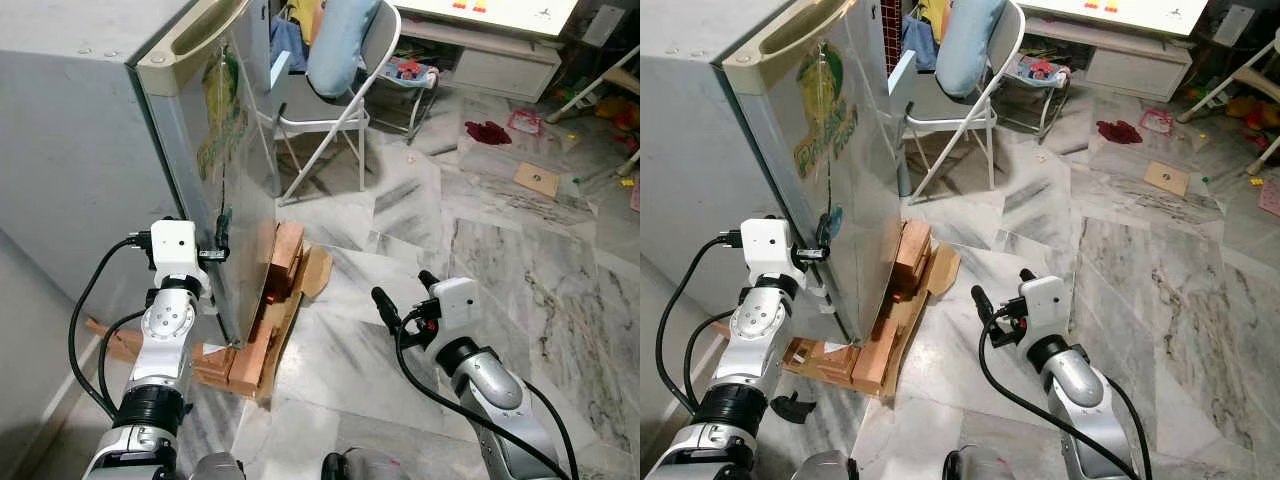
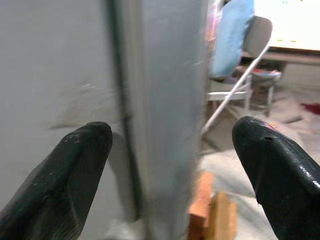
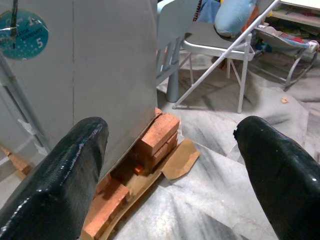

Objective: Restocking fridge

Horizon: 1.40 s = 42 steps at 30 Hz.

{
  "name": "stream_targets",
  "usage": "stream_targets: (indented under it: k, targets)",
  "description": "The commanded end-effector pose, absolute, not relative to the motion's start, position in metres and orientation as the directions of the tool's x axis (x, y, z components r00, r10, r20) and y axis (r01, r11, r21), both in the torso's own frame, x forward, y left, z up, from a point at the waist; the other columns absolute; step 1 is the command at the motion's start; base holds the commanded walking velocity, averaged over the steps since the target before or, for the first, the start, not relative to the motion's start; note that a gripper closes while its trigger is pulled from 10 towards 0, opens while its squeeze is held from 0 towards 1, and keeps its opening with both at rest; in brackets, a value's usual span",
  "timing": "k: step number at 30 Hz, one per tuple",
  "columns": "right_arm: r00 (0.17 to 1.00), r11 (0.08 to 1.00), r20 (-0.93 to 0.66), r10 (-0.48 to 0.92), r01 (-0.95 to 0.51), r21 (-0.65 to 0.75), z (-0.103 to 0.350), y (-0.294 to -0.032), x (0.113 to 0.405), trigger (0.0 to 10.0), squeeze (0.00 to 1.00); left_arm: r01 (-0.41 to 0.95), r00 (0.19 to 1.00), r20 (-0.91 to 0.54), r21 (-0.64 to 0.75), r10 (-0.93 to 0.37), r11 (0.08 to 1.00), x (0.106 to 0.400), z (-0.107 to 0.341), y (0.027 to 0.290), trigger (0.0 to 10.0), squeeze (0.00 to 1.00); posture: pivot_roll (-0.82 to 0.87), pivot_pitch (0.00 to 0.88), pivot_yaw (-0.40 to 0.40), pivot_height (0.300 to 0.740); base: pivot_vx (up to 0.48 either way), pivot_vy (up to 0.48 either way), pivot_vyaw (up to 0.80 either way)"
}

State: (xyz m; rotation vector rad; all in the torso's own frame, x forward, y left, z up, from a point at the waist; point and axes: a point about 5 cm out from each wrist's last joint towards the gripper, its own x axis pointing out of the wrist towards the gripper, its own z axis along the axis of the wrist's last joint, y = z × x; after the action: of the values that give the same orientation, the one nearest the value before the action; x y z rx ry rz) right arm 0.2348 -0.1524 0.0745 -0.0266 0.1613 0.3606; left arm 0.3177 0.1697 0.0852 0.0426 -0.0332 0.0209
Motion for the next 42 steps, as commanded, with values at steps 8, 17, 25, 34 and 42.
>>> stream_targets:
  k: [8,17,25,34,42]
  targets:
    - [0.929,0.938,-0.151,0.338,-0.346,-0.034,0.079,-0.155,0.237,10.0,0.05,0.077,0.996,0.045,0.031,-0.078,0.997,0.327,0.091,0.143,10.0,0.0,-0.04,0.055,-0.071,0.74,0.0,0.0,0.0]
    - [0.931,0.938,-0.146,0.334,-0.343,-0.044,0.079,-0.154,0.238,10.0,0.0,0.161,0.985,0.058,0.064,-0.165,0.985,0.337,0.099,0.127,10.0,0.0,-0.04,0.053,-0.07,0.74,0.0,0.0,0.0]
    - [0.941,0.947,-0.149,0.305,-0.317,-0.061,0.078,-0.156,0.24,10.0,0.0,0.7,0.704,0.085,0.089,-0.705,0.709,0.305,0.125,0.034,10.0,0.0,-0.02,0.048,-0.074,0.74,0.0,0.0,0.0]
    - [0.951,0.955,-0.134,0.28,-0.29,-0.06,0.079,-0.155,0.243,10.0,0.0,0.642,0.75,0.081,0.151,-0.657,0.751,0.313,0.122,0.042,10.0,0.0,-0.02,0.043,-0.064,0.74,0.0,0.0,0.0]
    - [0.961,0.967,-0.151,0.233,-0.245,-0.066,0.072,-0.159,0.242,10.0,0.0,0.601,0.784,0.031,0.208,-0.62,0.772,0.308,0.114,0.072,10.0,0.0,0.0,0.04,-0.075,0.74,0.065,-0.186,0.0]
